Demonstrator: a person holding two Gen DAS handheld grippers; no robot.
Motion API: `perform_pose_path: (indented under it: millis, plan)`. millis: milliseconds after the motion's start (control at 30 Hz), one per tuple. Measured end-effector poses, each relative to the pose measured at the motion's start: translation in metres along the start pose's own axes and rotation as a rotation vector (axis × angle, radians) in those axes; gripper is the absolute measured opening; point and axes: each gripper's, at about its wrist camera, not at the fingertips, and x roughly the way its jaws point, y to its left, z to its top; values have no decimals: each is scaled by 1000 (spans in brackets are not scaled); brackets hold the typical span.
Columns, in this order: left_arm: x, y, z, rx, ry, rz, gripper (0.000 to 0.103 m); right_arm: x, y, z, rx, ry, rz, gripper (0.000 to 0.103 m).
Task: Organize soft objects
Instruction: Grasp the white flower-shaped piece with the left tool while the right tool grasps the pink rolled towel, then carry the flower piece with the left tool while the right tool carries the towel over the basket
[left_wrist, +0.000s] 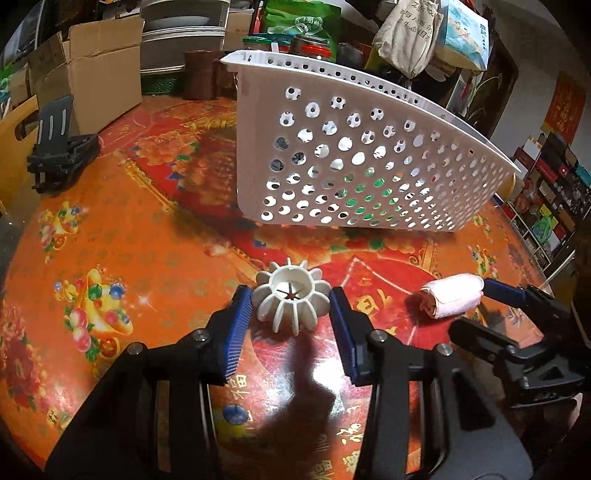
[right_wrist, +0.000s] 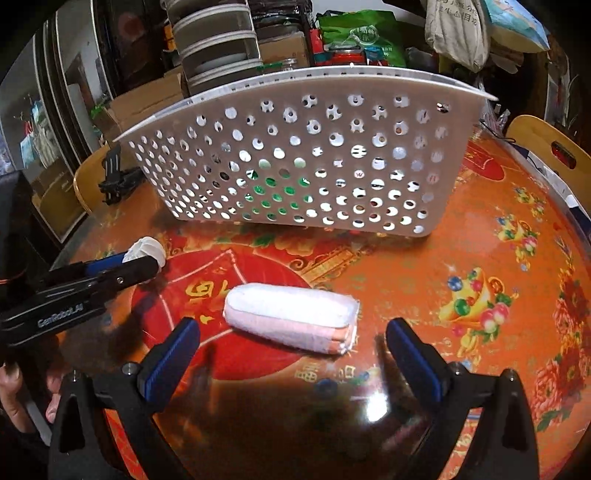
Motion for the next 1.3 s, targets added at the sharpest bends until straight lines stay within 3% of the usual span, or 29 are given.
perform_pose_path:
  millis: [300, 500, 667, 767, 1067, 1300]
  plan:
    - [1, 4, 0, -15, 5, -23, 41, 15, 9, 7, -35, 30, -60, 80]
    - [1, 5, 0, -18, 2, -31, 41, 18, 20, 7, -81, 31, -100, 72]
    - [0, 5, 0, -22, -5, -35, 41, 18, 28, 6, -108, 11, -88, 70]
    - [-4, 6, -1, -26, -23, -43, 41, 6, 28, 4, -110, -53, -56, 70]
    - [-34, 1, -5, 1, -155, -78, 41, -17, 15, 0, -55, -166, 11, 70]
    - [-39, -4, -6, 19, -163, -88, 41, -27, 5, -1, -18, -200, 56, 70]
